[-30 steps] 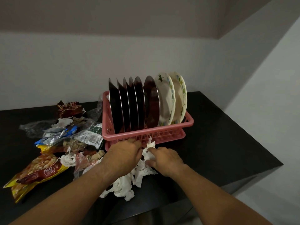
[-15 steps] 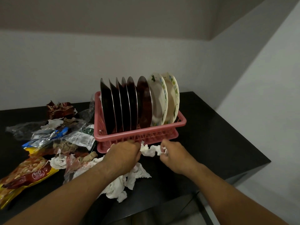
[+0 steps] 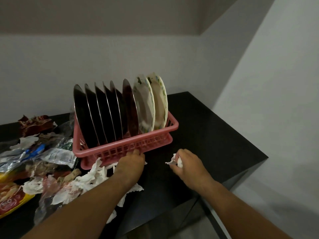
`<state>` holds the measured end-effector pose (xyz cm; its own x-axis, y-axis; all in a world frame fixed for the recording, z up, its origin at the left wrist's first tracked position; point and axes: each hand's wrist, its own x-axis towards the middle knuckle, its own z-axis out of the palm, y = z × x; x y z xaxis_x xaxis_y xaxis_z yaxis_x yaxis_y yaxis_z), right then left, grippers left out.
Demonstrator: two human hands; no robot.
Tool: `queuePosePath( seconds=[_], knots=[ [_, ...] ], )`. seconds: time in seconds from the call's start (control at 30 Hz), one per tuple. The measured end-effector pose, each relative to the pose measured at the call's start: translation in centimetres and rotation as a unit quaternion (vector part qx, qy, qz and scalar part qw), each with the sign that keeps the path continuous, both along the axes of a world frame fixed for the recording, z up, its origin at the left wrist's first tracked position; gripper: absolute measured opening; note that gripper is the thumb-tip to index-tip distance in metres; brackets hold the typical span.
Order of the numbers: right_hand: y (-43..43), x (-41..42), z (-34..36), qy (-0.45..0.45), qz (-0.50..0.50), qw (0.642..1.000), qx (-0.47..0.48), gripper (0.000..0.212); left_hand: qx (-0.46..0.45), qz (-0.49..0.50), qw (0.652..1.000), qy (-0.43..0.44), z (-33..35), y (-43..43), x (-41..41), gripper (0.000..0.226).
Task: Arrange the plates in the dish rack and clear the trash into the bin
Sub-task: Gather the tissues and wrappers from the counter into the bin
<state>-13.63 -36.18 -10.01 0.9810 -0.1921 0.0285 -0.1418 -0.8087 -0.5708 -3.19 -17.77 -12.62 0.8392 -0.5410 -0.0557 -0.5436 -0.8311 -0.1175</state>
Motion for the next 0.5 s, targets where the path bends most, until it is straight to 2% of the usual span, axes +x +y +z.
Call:
queuePosePath(
  seconds=[0.1,0.27,0.37,0.5],
  knots=[
    [-0.7,-0.1,-0.5,-0.025,-0.003,1.0,-0.009,0.017,0.009,-0.002,1.0,0.008,-0.8,-0.7,0.2,0.03],
    [-1.8,0.4,-1.0,0.0,-0.008,1.0,0.007,0.028,-0.022,0.014,0.999,0.047,-0.7,-1.4,0.2,0.025],
    [-1.8,0.6,-1.1,-0.001,0.004,0.998,0.064,0.024,-0.056,0.03,0.998,0.028,0.3,-1.4,0.1,0.027],
    [-0.8,1.6,-0.7,0.027,0.018,0.991,0.133,0.026,-0.084,-0.002,0.996,0.007,2.4,-0.2,0.3,0.02]
  ],
)
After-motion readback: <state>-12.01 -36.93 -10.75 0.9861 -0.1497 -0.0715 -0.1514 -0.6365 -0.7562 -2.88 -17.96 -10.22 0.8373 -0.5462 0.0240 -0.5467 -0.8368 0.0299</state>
